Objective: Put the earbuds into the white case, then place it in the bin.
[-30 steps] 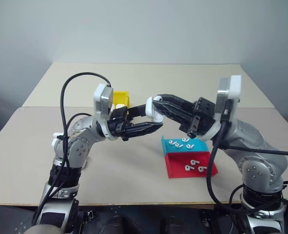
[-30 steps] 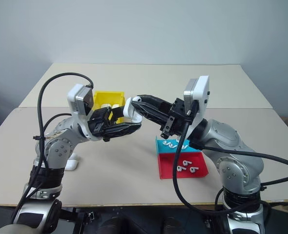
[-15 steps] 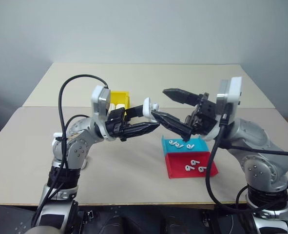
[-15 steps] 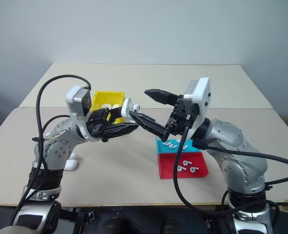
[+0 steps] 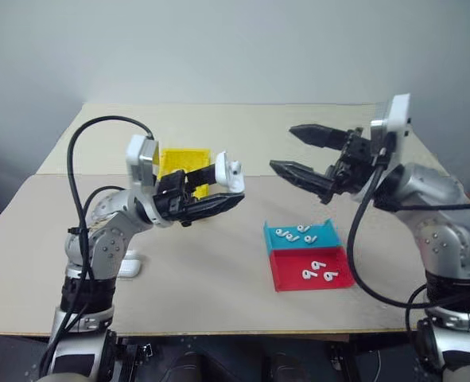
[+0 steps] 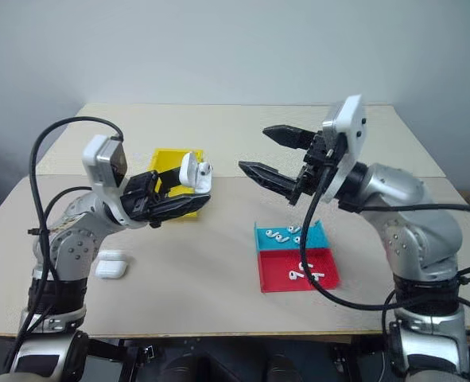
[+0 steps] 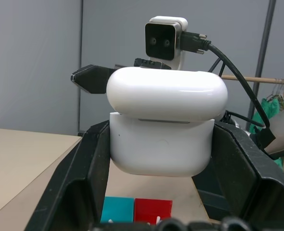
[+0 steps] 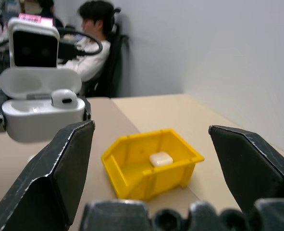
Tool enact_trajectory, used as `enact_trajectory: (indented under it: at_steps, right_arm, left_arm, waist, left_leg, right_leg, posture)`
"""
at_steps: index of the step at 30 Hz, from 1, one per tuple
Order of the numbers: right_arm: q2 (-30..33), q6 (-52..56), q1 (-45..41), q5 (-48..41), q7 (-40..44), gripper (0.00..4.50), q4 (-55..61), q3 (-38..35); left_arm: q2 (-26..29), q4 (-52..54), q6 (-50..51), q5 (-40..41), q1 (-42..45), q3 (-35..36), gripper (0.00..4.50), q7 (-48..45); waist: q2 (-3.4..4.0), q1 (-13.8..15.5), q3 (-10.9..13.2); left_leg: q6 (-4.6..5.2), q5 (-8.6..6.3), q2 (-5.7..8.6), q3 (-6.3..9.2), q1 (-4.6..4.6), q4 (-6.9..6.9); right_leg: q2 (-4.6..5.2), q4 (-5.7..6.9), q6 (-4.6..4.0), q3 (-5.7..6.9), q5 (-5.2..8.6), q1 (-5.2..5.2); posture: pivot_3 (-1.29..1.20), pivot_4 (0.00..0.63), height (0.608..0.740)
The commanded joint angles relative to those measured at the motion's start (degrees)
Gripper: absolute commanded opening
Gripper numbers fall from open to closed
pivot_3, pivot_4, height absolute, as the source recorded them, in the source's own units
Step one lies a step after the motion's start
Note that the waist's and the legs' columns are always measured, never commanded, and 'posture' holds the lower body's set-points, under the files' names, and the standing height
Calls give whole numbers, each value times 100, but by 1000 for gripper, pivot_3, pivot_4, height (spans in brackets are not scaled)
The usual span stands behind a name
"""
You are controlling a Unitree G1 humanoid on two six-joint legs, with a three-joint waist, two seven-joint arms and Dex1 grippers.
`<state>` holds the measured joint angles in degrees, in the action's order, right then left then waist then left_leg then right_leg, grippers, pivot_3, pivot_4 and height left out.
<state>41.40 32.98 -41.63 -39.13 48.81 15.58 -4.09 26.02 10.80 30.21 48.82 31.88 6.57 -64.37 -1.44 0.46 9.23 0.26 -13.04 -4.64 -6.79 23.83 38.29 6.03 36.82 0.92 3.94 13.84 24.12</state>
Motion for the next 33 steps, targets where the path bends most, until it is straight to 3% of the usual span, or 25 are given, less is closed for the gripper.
enact_trajectory:
  at_steps: [1,5,14,22,33]
  right_arm:
    - [588,-609,-435,952,951,4476,-554,633]
    - [1101,-1439,-932,2133,2189,4476,-1352,1689]
    - [759,-3617,-1611,3966,3712,1539,-3019,3134]
    - [47,-4784,-2143,4797,4084,1539,-4615,3625]
    - [-458,-5465,-2238,5575,3596,1539,-5679,3682]
  left_arm:
    - [74,395,-86,169,-116,227,2830,106]
    - [148,529,-99,218,-280,299,2830,127]
    - [67,648,-164,215,-356,292,2830,220]
    - [-26,767,-229,186,-423,259,2830,349]
    - [1,954,-273,218,-588,300,2830,526]
  waist:
    - [0,-2,0]
    - [0,-7,0]
    - [-1,-15,1]
    - [0,-48,1]
    - [1,-74,1]
  left_leg:
    - [1,0,0,-1,0,0]
    - [1,-1,-1,-2,-1,-1]
    - [-17,10,-1,-3,0,1]
    - [-46,27,-2,-5,-1,1]
    - [-51,30,-3,-6,-3,2]
  right_leg:
    - [0,1,0,-1,0,2]
    - [0,-1,0,-2,0,2]
    - [0,-1,1,-1,0,4]
    - [-1,3,0,0,0,3]
    - [-1,8,0,0,0,3]
  posture:
    - [0,150,740]
    - [0,150,740]
    - [0,150,740]
    - [0,150,740]
    - [0,150,740]
